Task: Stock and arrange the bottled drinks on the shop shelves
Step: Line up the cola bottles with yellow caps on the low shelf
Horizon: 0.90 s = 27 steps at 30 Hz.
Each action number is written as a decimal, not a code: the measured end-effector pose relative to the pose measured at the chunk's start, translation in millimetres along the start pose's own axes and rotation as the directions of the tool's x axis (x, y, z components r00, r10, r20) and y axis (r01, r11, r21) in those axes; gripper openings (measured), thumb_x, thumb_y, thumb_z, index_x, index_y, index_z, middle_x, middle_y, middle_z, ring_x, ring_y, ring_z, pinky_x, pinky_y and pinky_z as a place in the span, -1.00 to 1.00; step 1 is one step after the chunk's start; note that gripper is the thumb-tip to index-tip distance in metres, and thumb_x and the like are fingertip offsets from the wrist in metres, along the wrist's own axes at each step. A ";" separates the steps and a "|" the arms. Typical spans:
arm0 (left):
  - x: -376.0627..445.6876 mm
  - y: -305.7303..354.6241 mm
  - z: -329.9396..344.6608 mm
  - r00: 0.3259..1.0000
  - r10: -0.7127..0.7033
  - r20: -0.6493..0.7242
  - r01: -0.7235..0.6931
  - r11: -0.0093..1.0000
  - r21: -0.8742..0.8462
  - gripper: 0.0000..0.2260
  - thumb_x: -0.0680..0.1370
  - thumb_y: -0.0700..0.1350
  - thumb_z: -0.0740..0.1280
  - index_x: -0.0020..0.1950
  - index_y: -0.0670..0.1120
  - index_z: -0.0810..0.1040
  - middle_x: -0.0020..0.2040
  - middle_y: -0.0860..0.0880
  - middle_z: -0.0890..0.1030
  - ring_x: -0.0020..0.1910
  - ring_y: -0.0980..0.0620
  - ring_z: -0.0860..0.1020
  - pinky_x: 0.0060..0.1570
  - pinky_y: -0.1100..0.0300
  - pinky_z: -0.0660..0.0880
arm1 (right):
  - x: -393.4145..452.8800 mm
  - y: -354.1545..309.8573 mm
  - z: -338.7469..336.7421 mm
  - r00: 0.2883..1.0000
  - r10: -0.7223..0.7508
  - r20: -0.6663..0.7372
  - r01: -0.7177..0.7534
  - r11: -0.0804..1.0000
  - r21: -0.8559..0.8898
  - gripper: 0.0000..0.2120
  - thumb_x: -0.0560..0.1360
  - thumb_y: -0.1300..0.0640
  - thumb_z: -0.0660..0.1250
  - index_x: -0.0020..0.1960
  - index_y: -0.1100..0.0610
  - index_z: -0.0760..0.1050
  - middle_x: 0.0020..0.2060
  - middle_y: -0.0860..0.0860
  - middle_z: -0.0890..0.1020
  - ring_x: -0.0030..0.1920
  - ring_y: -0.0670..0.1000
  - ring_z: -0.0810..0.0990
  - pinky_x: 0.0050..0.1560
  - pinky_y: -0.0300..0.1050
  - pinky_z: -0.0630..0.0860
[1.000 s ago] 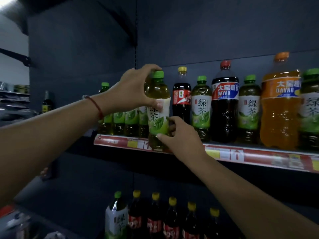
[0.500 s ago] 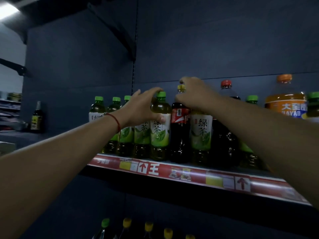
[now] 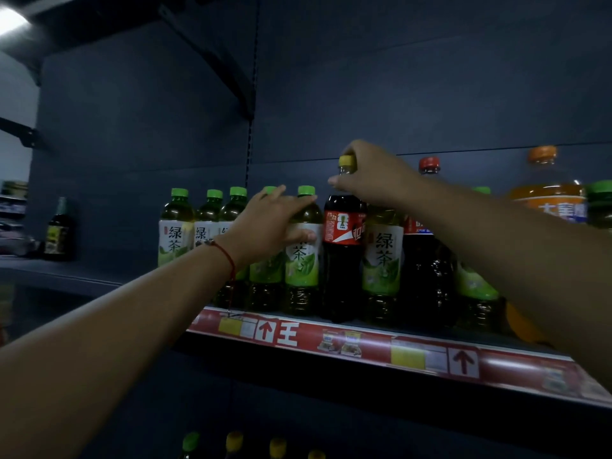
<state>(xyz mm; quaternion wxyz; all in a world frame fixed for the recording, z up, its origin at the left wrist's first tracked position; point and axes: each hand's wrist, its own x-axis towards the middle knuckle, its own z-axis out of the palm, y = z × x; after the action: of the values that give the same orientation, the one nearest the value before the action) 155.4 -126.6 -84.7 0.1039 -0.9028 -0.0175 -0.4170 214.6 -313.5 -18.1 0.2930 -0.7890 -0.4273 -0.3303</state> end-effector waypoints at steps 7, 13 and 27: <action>-39.2 42.1 -2.1 0.968 -0.180 -0.176 0.057 0.839 -0.541 -0.57 0.60 0.09 0.26 0.47 0.11 0.36 0.32 0.09 0.48 0.27 0.14 0.44 0.25 0.12 0.42 | -48.9 4.4 -26.4 0.984 -0.037 -0.176 0.063 0.987 0.145 -0.72 0.49 -0.07 0.41 0.09 0.01 0.42 -0.15 -0.16 0.47 -0.18 -0.17 0.45 -0.27 -0.29 0.32; -78.8 111.2 0.9 0.994 -0.111 -0.027 0.047 0.609 -0.792 -0.35 0.50 0.25 0.37 0.50 0.30 0.14 0.26 0.35 0.44 0.23 0.35 0.44 0.14 0.34 0.39 | -93.0 12.7 -43.3 0.942 0.131 -0.310 0.012 0.908 0.419 -0.71 0.49 -0.09 0.39 0.13 0.03 0.50 -0.07 -0.08 0.57 -0.03 -0.07 0.60 0.03 -0.01 0.60; -196.3 202.1 61.0 0.956 -0.251 0.150 0.185 0.121 -0.975 -0.49 0.47 -0.03 0.49 0.33 0.25 0.38 0.17 0.29 0.60 0.17 0.31 0.55 0.04 0.44 0.46 | -241.6 27.3 -7.3 0.983 0.171 -0.072 -0.084 0.758 0.647 -0.73 0.50 -0.03 0.38 0.18 -0.16 0.47 -0.09 -0.09 0.62 -0.05 -0.18 0.63 -0.11 -0.28 0.61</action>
<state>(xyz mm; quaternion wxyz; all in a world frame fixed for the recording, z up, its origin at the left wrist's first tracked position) 97.1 -301.0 -306.7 -0.5664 -0.7295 0.1279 -0.3615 135.7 -447.7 -205.0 0.5928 -0.6463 -0.4399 -0.1933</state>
